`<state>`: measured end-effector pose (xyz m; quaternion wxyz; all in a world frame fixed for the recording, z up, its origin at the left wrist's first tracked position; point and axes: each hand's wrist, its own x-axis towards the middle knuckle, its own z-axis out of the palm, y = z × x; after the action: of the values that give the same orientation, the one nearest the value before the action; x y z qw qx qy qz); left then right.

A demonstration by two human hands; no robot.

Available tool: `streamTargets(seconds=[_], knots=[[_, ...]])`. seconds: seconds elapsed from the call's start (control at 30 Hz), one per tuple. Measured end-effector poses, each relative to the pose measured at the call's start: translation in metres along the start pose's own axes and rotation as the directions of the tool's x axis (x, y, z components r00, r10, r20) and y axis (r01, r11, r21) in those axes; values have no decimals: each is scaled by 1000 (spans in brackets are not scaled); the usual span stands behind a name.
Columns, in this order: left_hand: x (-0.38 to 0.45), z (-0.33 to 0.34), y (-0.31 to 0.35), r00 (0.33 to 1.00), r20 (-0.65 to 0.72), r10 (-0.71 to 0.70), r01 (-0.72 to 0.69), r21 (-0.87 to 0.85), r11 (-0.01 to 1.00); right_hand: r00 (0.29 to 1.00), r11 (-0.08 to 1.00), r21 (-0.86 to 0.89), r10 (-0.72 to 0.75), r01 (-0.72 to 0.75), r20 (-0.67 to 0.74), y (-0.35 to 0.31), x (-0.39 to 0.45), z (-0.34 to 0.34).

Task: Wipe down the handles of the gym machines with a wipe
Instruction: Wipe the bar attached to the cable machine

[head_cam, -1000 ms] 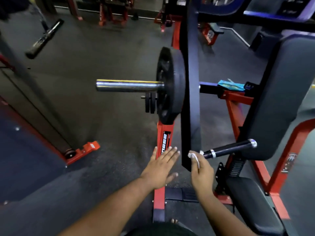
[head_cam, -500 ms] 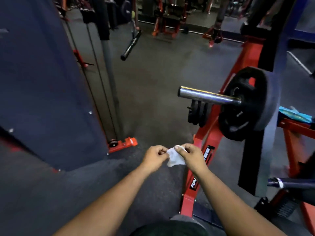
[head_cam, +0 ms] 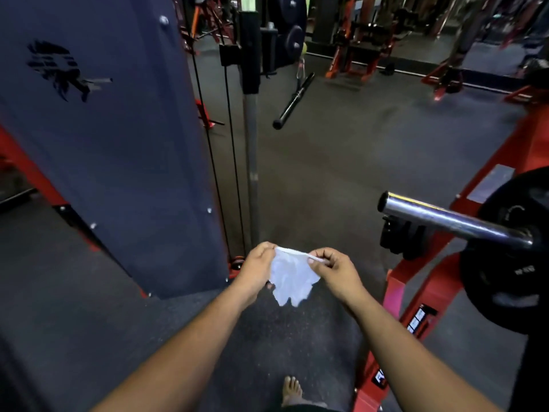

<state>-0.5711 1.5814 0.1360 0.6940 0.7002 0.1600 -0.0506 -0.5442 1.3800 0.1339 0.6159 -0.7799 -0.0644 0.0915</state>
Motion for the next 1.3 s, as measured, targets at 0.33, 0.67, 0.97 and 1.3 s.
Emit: streamTargets(seconds=[0.33, 0.67, 0.97, 1.3], knots=[[100, -7, 40, 973, 181, 141, -186, 259, 948, 996, 976, 216, 49, -31, -76, -5, 119, -8], [138, -20, 75, 998, 56, -25, 45, -378, 925, 972, 773, 591, 160, -232, 172, -32, 160, 16], [159, -77, 83, 964, 267, -7, 56, -177, 983, 991, 968, 246, 80, -51, -109, -52, 171, 37], [151, -85, 71, 993, -81, 87, -86, 4, 996, 991, 893, 430, 134, -132, 25, -51, 163, 55]])
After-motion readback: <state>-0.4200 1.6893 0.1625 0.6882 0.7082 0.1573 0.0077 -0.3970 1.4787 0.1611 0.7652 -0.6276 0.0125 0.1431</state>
